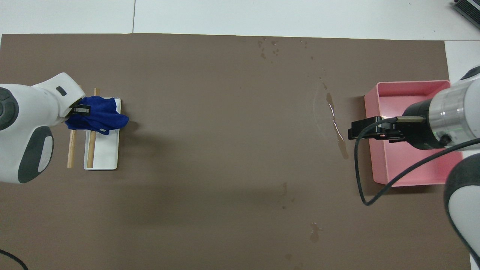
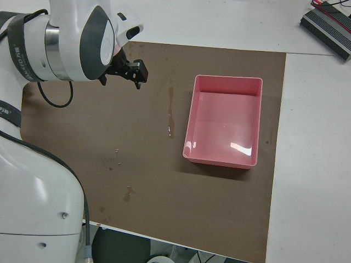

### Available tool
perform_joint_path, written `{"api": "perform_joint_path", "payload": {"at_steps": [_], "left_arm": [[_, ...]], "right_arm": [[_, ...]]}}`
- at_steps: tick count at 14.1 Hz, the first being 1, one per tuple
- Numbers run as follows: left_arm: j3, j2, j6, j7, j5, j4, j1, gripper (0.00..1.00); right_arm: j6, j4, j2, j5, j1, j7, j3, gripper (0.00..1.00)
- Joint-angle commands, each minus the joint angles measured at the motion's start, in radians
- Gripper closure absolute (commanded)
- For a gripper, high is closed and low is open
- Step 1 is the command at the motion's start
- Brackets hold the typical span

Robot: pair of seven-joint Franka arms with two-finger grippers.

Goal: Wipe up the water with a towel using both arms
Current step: 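Carry the towel to the center while the right gripper reaches it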

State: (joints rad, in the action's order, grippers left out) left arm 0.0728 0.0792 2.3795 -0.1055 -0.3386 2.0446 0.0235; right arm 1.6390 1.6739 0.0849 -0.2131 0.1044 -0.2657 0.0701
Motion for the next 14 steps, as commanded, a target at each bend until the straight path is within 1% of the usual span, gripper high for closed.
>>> {"api": "perform_joint_path", "payload": {"at_steps": [1,3,5,8,10,14], "left_arm": [[0.002,0.013,-0.019,-0.016,-0.039,-0.018,0.01,1.0],[0.004,0.01,-0.063,-0.037,-0.03,-0.044,0.007,1.0],[0.008,0.01,-0.161,-0.165,-0.004,-0.102,-0.008,1.0],[0.007,0.011,-0.275,-0.333,0.221,-0.191,-0.057,1.0],[0.01,0.011,-0.344,-0.46,0.329,-0.246,-0.082,1.0],[0.028,-0.024,-0.358,-0.875,0.631,-0.259,-0.103,1.0]], "right_arm": [[0.089,0.073,0.035,-0.101,-0.003,-0.125,0.001,0.0],[0.137,0.095,0.033,-0.156,0.018,-0.26,0.001,0.0],[0.188,0.111,0.026,-0.182,0.058,-0.418,0.001,0.0],[0.294,0.148,0.027,-0.281,0.084,-0.665,0.001,0.0],[0.318,0.15,0.027,-0.346,0.084,-0.774,0.001,0.0],[0.415,0.188,0.027,-0.439,0.096,-0.956,0.001,0.0]]}}
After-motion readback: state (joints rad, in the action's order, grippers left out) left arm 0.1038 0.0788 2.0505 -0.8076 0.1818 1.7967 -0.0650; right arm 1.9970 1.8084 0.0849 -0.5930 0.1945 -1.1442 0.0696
